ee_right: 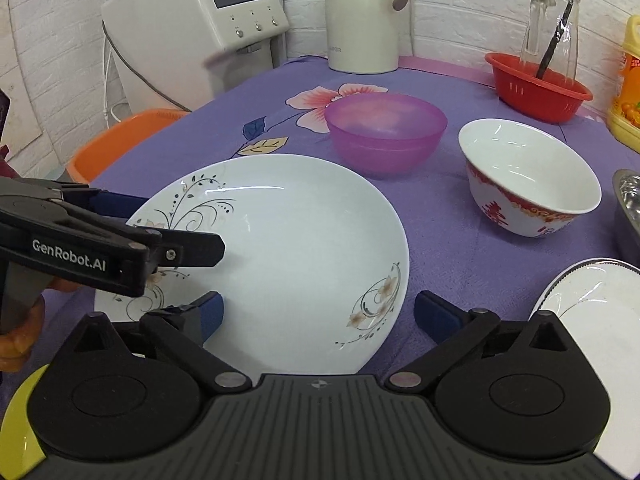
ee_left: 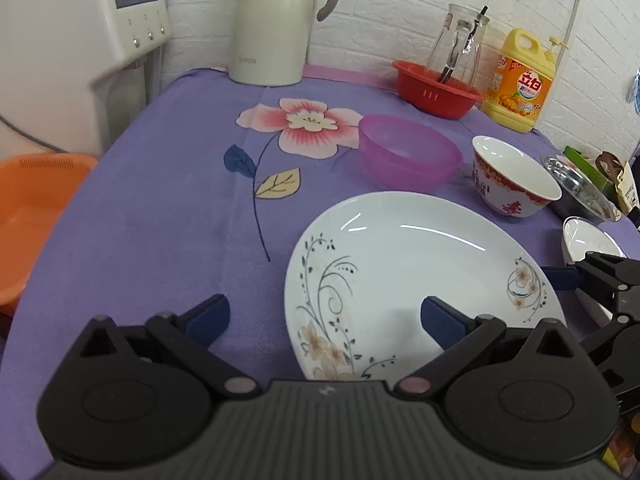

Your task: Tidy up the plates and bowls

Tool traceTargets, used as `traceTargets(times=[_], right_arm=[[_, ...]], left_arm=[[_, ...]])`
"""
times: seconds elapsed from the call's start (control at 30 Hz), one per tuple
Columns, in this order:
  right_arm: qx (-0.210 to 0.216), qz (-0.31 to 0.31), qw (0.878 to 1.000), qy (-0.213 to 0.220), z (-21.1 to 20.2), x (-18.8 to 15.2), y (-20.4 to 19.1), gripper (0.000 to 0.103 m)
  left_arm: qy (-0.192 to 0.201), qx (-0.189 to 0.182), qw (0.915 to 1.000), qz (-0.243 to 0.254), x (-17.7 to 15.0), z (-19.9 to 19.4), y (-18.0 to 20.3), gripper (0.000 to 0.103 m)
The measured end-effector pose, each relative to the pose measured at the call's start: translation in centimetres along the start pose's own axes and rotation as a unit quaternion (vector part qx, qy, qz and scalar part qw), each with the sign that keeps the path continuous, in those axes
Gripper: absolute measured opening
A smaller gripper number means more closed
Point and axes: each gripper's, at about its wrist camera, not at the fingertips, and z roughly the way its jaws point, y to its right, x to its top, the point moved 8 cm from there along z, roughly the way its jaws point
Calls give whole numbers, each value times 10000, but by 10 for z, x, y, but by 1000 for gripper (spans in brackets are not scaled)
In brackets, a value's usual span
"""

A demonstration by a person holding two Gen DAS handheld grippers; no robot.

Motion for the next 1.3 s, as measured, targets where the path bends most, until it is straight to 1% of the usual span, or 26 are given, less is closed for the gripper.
traceTargets(times=[0.13, 0.23, 0.3, 0.4, 0.53, 0.63, 0.7, 0.73, 0.77, 0.8, 0.83, 0.87, 0.93, 1.0, 1.07, 1.17, 1.3], right_arm=[[8, -2, 10000, 96, 1, 1, 3, 103], [42, -65, 9997, 252, 1, -1, 6, 103], [82, -92, 9993, 351, -1, -3, 8, 103], [8, 7, 9998, 193, -3, -2, 7, 103], [223, 89, 9996, 174, -6, -4, 3, 103], [117, -39, 9997, 186, -3, -5, 2, 103], [107, -74, 9997, 202, -3, -6, 1, 103], [105, -88, 9997, 212, -3, -6, 1, 103], [111, -90, 9997, 212, -3, -6, 0, 103], [135, -97, 9997, 201, -3, -5, -1, 103], [186, -104, 9996, 175, -3, -4, -4, 103], [217, -84, 9996, 131, -4, -2, -7, 103], [53, 23, 10000, -5, -1, 2, -10, 103], [83, 249, 9996, -101, 0, 5, -9, 103], [185, 538, 9983, -102, -9, 9, -8, 103], [120, 474, 9987, 150, -36, 14, -16, 103], [104, 439, 9984, 351, -67, 9, -29, 103]], left_arm=[[19, 104, 9999, 121, -1, 2, 1, 101], [43, 289, 9991, 313, -3, 4, 3, 101], [78, 316, 9990, 307, -3, 5, 3, 101], [87, 303, 9991, 276, -2, 4, 3, 101], [128, 123, 9995, 243, -2, 3, 5, 101], [150, 24, 9994, 317, -2, 3, 8, 100], [171, -73, 9992, 362, -2, 3, 10, 97], [163, -188, 9989, 394, -2, 2, 11, 90], [142, -322, 9984, 443, -1, 1, 14, 81], [104, -451, 9979, 456, 0, 0, 18, 74], [54, -526, 9978, 407, 2, 0, 21, 76], [-8, -466, 9984, 322, 3, 1, 22, 75], [-105, -273, 9993, 253, 7, 3, 24, 75], [-51, -145, 9995, 289, 15, -4, 27, 75], [120, -125, 9994, 290, 25, -22, 31, 75], [388, -191, 9983, 380, 33, -53, 42, 76], [550, -121, 9973, 464, 27, -87, 53, 76]])
